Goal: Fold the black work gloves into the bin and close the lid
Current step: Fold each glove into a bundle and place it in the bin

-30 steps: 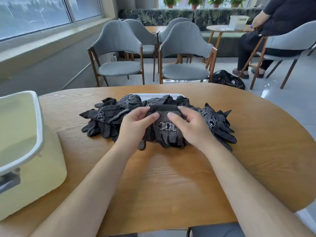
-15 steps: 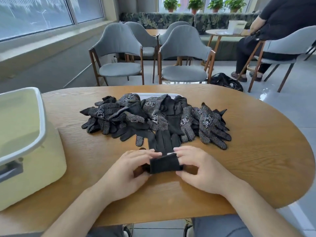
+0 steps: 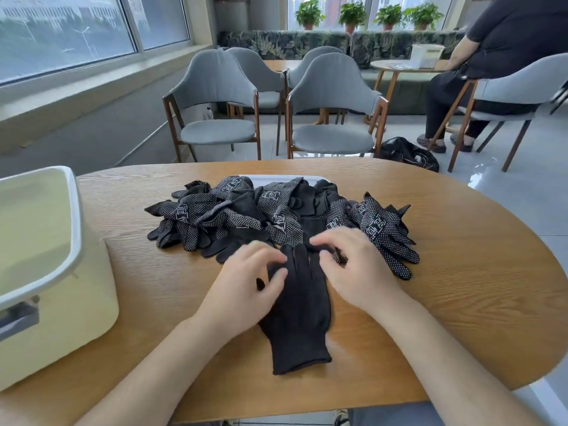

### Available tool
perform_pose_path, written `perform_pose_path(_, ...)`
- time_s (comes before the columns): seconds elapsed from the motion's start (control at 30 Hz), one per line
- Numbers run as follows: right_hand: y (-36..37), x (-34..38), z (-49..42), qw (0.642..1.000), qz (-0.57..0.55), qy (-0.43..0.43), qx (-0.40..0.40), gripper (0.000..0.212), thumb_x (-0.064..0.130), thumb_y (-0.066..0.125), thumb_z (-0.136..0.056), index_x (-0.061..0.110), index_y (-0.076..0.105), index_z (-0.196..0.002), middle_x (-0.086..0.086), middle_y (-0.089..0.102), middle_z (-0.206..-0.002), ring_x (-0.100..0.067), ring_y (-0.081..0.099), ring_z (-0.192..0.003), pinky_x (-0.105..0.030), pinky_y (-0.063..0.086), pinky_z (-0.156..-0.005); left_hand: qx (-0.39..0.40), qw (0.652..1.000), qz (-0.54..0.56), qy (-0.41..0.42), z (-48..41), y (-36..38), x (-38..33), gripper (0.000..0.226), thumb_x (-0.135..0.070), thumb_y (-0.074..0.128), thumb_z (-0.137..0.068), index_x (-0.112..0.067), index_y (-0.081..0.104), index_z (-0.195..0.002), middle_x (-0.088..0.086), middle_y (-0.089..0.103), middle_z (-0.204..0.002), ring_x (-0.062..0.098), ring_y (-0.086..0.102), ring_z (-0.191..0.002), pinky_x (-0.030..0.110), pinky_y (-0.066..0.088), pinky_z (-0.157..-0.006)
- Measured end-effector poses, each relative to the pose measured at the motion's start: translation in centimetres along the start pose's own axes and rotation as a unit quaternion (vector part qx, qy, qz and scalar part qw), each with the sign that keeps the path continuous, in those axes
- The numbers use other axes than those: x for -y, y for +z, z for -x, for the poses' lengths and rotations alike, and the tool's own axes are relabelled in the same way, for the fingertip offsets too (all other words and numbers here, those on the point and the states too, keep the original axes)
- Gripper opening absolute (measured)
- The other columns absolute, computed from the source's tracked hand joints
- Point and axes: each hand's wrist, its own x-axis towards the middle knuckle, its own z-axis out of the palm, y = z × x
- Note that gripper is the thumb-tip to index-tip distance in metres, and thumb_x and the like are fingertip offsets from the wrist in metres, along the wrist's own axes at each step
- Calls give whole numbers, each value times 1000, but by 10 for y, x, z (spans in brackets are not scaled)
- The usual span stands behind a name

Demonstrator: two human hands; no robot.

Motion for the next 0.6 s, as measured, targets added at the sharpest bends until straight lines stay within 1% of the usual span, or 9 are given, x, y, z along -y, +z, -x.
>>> perform_pose_path(0.03,5,0,-14,998,56,15,-6,27,24,63,-92,25,71,-118,12,66,-116,-12,53,-113,-32,45,-101,-33,999,-7,-19,-15,4,3,16,-27,67,-93,-21,68,-108,-15,58,-105,8,59,-97,35,50,-91)
perform_pose_path(0.1,15,-3,-37,984,162,73,23,41,44,62,-94,24,64,-130,3,62,-124,-23,50,-119,-40,43,-104,-71,996,-28,-48,-43,10,5,25,-28,68,-94,-18,65,-116,-10,56,-109,11,57,-97,34,50,-92)
perform_pose_path(0.17,25,-8,-49,972,197,122,48,49,54,62,-92,23,63,-131,0,60,-124,-28,49,-120,-41,42,-103,-81,994,-46,-64,-62,18,6,33,-32,69,-93,-17,62,-123,-7,56,-116,14,58,-105,37,50,-96)
perform_pose_path(0.3,32,-21,-42,986,145,70,-46,12,31,68,-92,26,72,-102,3,61,-103,-27,53,-105,-43,46,-92,-92,993,-46,-50,-62,33,16,42,-29,72,-91,-16,59,-128,-3,57,-127,20,58,-116,43,49,-100)
perform_pose_path(0.37,32,-25,-41,985,147,73,-46,24,37,69,-91,26,69,-112,3,61,-111,-26,51,-110,-43,45,-96,-74,994,-36,-68,-59,36,23,48,-29,73,-90,-19,56,-134,-5,58,-128,19,58,-115,40,46,-103)
perform_pose_path(0.43,32,-26,-42,982,164,92,-12,39,47,70,-89,26,67,-122,3,60,-118,-25,48,-116,-41,41,-100,-69,994,-35,-80,-61,35,25,47,-27,73,-91,-21,56,-134,-6,60,-125,16,55,-115,33,41,-103)
perform_pose_path(0.47,34,-26,-43,982,166,93,-6,35,47,71,-89,27,69,-118,4,59,-117,-25,48,-116,-41,40,-100,-73,994,-27,-82,-62,33,25,44,-25,73,-91,-21,58,-132,-8,61,-123,14,54,-114,30,40,-102)
perform_pose_path(0.53,36,-24,-43,984,153,84,-20,16,39,70,-91,28,71,-102,5,59,-110,-25,48,-111,-42,42,-97,-85,994,7,-73,-63,30,22,40,-21,74,-91,-23,59,-128,-13,60,-119,6,54,-112,26,42,-100)
perform_pose_path(0.6,36,-23,-44,987,132,78,-38,8,32,67,-94,25,67,-96,4,60,-107,-25,49,-107,-45,43,-95,-98,993,33,-52,-62,30,20,39,-18,74,-90,-24,59,-125,-16,59,-116,1,55,-111,20,44,-96)
